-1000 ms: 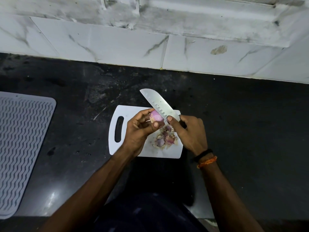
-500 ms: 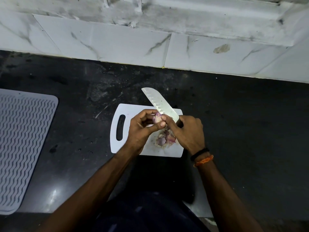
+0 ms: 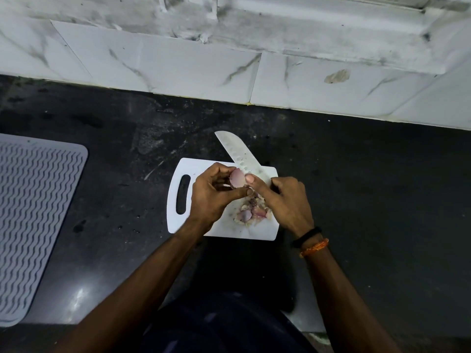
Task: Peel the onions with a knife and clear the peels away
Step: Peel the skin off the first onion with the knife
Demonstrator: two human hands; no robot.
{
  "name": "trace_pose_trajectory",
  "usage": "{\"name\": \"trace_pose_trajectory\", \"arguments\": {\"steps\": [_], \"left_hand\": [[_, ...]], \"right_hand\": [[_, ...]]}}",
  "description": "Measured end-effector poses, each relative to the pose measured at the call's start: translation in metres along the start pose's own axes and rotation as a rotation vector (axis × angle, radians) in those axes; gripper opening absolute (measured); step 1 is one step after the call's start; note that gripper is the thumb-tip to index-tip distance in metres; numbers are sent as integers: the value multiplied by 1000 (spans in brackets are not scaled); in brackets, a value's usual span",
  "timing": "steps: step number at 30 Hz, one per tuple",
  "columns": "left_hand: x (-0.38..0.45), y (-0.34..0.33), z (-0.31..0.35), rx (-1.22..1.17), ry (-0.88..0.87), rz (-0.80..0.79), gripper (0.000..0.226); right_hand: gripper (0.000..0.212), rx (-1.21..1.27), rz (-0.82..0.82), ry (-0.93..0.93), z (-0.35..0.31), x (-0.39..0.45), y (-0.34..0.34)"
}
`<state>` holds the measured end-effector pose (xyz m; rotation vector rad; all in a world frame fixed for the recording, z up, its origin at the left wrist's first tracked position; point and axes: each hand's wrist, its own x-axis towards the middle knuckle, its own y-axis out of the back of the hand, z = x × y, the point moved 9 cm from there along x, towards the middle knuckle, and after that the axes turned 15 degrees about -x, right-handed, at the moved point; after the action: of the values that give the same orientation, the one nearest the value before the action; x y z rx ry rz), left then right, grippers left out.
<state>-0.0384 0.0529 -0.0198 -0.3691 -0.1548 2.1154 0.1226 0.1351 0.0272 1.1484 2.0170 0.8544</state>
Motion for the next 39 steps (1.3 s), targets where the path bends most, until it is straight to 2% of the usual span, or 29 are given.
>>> {"name": "trace_pose_trajectory", "arguments": {"steps": [6, 10, 15, 23, 30, 39], "left_hand": [[-3, -2, 4, -50, -13, 18, 49], [-4, -3, 9, -58, -31, 15, 49], [-4, -6, 10, -64, -60, -3, 50], [1, 2, 2, -52, -46, 47, 46], [0, -2, 1, -60, -24, 19, 49], [1, 1, -2, -49, -30, 32, 49]], "right_hand": [[47, 6, 71, -34, 8, 3, 12], [41, -115, 27, -44, 17, 8, 11], [55, -228, 1, 9, 13, 12, 7], [56, -345, 117, 116, -2, 2, 12], [59, -225, 181, 71, -1, 0, 17], [60, -301, 185, 110, -4, -3, 8]]}}
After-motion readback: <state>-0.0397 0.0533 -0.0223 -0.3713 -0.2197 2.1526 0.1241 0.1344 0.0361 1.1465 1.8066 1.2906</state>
